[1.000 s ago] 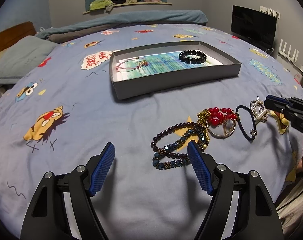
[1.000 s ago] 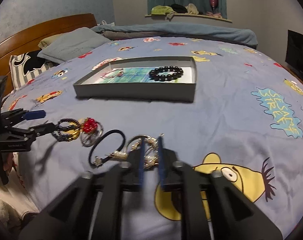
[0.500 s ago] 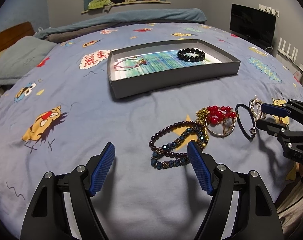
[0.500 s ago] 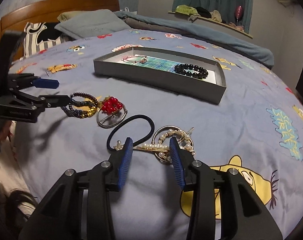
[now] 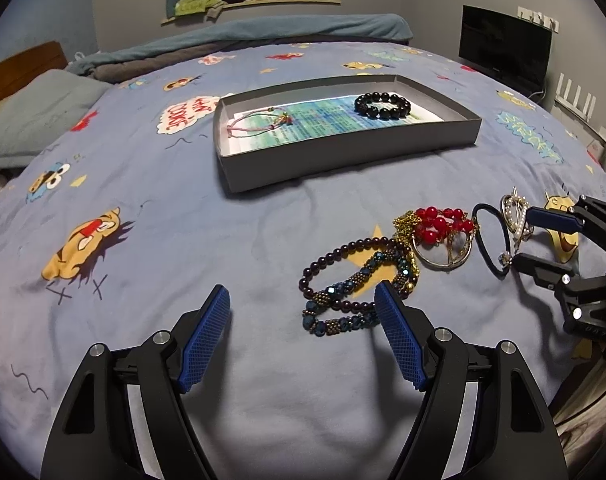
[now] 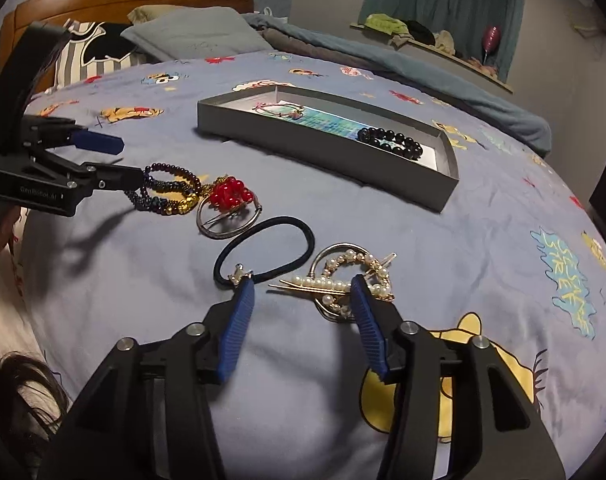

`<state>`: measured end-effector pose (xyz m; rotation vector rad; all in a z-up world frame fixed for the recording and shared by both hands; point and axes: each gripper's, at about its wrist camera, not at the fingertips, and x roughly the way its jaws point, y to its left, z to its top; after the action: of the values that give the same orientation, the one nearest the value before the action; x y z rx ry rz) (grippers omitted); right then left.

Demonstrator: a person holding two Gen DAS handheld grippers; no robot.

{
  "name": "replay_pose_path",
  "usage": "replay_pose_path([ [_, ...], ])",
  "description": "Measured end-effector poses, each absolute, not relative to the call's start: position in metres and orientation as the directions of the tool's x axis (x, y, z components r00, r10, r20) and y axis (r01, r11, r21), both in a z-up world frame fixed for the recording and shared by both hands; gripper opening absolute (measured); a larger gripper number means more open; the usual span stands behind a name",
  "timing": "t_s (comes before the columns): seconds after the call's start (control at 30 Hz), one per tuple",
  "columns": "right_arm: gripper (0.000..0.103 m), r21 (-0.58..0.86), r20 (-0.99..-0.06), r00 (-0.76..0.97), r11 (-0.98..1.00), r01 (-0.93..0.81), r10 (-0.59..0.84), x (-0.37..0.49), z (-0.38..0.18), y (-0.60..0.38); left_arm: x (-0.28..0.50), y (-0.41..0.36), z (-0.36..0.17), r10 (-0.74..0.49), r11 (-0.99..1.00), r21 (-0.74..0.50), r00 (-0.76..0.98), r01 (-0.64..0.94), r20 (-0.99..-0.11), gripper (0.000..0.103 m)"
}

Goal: Organize jewelry
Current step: 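Grasp the pearl hair clip with the right tool and lift it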

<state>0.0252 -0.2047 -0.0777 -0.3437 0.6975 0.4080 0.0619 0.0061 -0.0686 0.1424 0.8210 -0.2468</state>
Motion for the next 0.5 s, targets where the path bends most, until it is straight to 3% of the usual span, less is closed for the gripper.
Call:
replay_pose_path([
  [0.13, 0.05, -0.162, -0.672, 0.699, 0.873, -0.461, 0.245, 0.028, -0.077, -0.207, 0.061, 0.005, -0.069, -0.159, 0.962, 0.034, 0.655, 0.273, -0.739, 0.076],
  [0.23, 0.042, -0.143, -0.669, 0.699, 0.88, -0.454, 0.252, 0.029, -0.075, -0.211, 0.062, 0.006, -0.069, -0.155, 0.963, 0.035, 0.653, 0.268, -0.741, 0.076],
  [0.4, 0.016, -0.118, -0.652, 0.71, 0.89, -0.44, 0.265, 0.028, -0.067, -0.217, 0.063, 0.008, -0.069, -0.155, 0.964, 0.032, 0.654, 0.265, -0.74, 0.076],
  [0.5, 0.007, -0.094, -0.647, 0.711, 0.897, -0.431, 0.274, 0.029, -0.064, -0.222, 0.064, 0.008, -0.07, -0.157, 0.963, 0.031, 0.65, 0.267, -0.743, 0.076],
])
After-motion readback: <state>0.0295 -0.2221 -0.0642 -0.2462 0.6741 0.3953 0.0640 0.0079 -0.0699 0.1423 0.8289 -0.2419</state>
